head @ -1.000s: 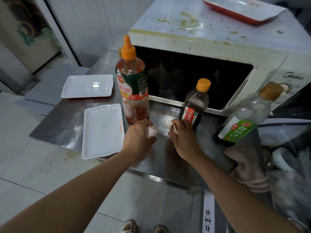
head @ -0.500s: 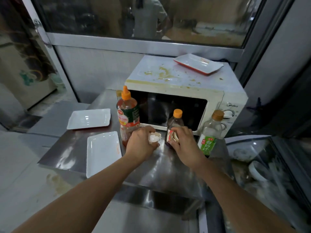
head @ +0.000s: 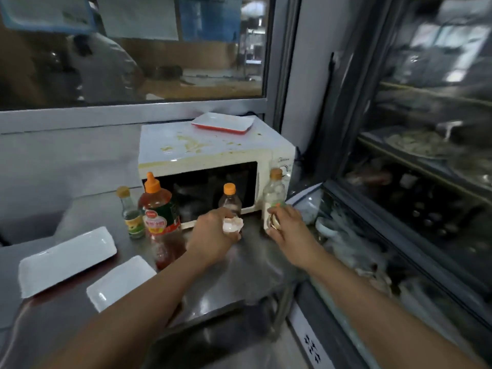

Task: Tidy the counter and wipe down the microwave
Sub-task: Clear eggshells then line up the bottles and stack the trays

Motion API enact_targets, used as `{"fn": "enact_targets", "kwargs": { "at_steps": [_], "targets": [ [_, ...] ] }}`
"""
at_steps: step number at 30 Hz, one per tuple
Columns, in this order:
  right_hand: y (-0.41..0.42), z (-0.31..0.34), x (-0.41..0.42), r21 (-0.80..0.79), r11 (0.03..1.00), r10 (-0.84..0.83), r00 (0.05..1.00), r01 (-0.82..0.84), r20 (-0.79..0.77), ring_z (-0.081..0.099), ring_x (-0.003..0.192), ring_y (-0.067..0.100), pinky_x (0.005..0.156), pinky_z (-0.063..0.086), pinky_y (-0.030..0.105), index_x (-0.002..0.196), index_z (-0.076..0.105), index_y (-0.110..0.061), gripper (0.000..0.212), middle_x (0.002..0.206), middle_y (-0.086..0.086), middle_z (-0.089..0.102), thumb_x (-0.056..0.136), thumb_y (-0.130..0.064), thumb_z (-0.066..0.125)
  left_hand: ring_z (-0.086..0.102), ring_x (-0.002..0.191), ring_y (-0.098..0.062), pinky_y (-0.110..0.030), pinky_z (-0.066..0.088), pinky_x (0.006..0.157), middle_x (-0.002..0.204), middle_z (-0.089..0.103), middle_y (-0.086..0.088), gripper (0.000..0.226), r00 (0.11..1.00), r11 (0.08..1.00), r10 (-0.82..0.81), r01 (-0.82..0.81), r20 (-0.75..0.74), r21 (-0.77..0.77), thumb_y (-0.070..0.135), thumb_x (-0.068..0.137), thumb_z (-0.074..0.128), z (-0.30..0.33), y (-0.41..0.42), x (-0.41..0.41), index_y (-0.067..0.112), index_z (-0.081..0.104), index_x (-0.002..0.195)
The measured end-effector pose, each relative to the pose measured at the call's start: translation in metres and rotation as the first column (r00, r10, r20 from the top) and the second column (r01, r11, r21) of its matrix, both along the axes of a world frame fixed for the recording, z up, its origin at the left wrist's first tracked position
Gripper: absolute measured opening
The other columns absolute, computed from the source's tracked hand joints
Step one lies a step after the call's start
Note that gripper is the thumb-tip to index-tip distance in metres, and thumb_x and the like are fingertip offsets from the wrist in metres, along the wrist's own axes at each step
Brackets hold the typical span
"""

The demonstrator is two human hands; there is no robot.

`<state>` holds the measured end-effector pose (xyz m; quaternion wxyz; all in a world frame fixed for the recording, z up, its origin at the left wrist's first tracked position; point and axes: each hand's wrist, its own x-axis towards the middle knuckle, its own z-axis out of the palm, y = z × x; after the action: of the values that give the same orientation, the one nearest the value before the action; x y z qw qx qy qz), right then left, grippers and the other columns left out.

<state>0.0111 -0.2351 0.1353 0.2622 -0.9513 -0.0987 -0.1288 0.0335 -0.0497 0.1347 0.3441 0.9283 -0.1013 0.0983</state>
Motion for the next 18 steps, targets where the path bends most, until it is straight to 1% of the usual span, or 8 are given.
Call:
{"fn": "enact_targets", "kwargs": {
  "at_steps": [2, 4, 7, 10, 13, 15, 18],
  "targets": [
    [0.001, 0.002, -0.024, -0.009, 0.997, -0.081, 0.997, 0.081, -0.004, 0.038, 0.121, 0.028, 0.104, 0.029, 0.034, 0.129, 0.047, -0.007, 0.041, 0.129, 0.015, 0.045, 0.090, -0.013, 0.058, 0.063, 0.095, -0.025, -0.023, 0.041, 0.071, 0.102, 0.069, -0.008, 0.033, 0.996, 0.995, -0.093, 0.093, -0.001, -0.028, 0.014, 0.070, 0.075, 0.004, -0.002, -0.010, 0.014, 0.067, 0.102],
    [0.000, 0.005, -0.049, 0.000, 0.986, -0.164, 0.986, 0.164, -0.014, 0.040, 0.120, 0.028, 0.103, 0.030, 0.035, 0.128, 0.048, -0.007, 0.040, 0.128, 0.015, 0.046, 0.090, -0.014, 0.058, 0.063, 0.093, -0.024, -0.027, 0.045, 0.073, 0.098, 0.069, -0.007, 0.028, 0.983, 0.982, -0.183, 0.182, -0.015, -0.044, 0.013, 0.072, 0.073, 0.009, -0.005, -0.022, 0.015, 0.066, 0.098],
    [-0.003, 0.011, -0.084, 0.012, 0.965, -0.263, 0.964, 0.263, -0.028, 0.041, 0.117, 0.027, 0.101, 0.032, 0.033, 0.127, 0.049, -0.008, 0.039, 0.126, 0.013, 0.047, 0.089, -0.015, 0.058, 0.062, 0.090, -0.022, -0.027, 0.044, 0.070, 0.095, 0.069, -0.004, 0.026, 0.950, 0.949, -0.311, 0.310, -0.025, -0.054, 0.013, 0.072, 0.071, 0.014, -0.013, -0.038, 0.015, 0.066, 0.097],
    [-0.012, 0.018, -0.119, 0.019, 0.939, -0.344, 0.939, 0.344, -0.009, 0.040, 0.120, 0.025, 0.101, 0.030, 0.028, 0.127, 0.049, -0.010, 0.041, 0.127, 0.011, 0.047, 0.088, -0.015, 0.061, 0.062, 0.094, -0.023, -0.031, 0.048, 0.076, 0.100, 0.069, -0.005, 0.031, 0.922, 0.922, -0.385, 0.382, -0.050, -0.061, 0.015, 0.072, 0.072, 0.019, -0.029, -0.054, 0.015, 0.066, 0.102],
    [-0.025, 0.024, -0.161, 0.014, 0.905, -0.425, 0.905, 0.425, 0.010, 0.038, 0.121, 0.025, 0.098, 0.024, 0.021, 0.128, 0.049, -0.009, 0.041, 0.128, 0.011, 0.047, 0.089, -0.015, 0.060, 0.062, 0.094, -0.021, -0.030, 0.048, 0.077, 0.100, 0.068, -0.003, 0.035, 0.888, 0.890, -0.454, 0.448, -0.074, -0.086, 0.016, 0.069, 0.076, 0.021, -0.054, -0.078, 0.018, 0.066, 0.103],
    [-0.034, 0.027, -0.189, 0.015, 0.874, -0.486, 0.874, 0.486, 0.011, 0.038, 0.121, 0.026, 0.098, 0.025, 0.022, 0.127, 0.049, -0.008, 0.039, 0.127, 0.012, 0.047, 0.090, -0.015, 0.059, 0.061, 0.094, -0.020, -0.027, 0.046, 0.075, 0.100, 0.068, -0.003, 0.035, 0.852, 0.854, -0.519, 0.513, -0.068, -0.089, 0.015, 0.069, 0.077, 0.022, -0.074, -0.099, 0.016, 0.066, 0.102],
    [-0.050, 0.031, -0.235, 0.006, 0.820, -0.573, 0.819, 0.573, 0.013, 0.041, 0.118, 0.027, 0.098, 0.029, 0.026, 0.124, 0.050, -0.008, 0.036, 0.124, 0.013, 0.049, 0.090, -0.016, 0.058, 0.059, 0.087, -0.017, -0.025, 0.044, 0.072, 0.096, 0.067, -0.002, 0.035, 0.780, 0.781, -0.624, 0.620, -0.040, -0.077, 0.013, 0.068, 0.078, 0.023, -0.105, -0.133, 0.014, 0.066, 0.101]
  ]
}}
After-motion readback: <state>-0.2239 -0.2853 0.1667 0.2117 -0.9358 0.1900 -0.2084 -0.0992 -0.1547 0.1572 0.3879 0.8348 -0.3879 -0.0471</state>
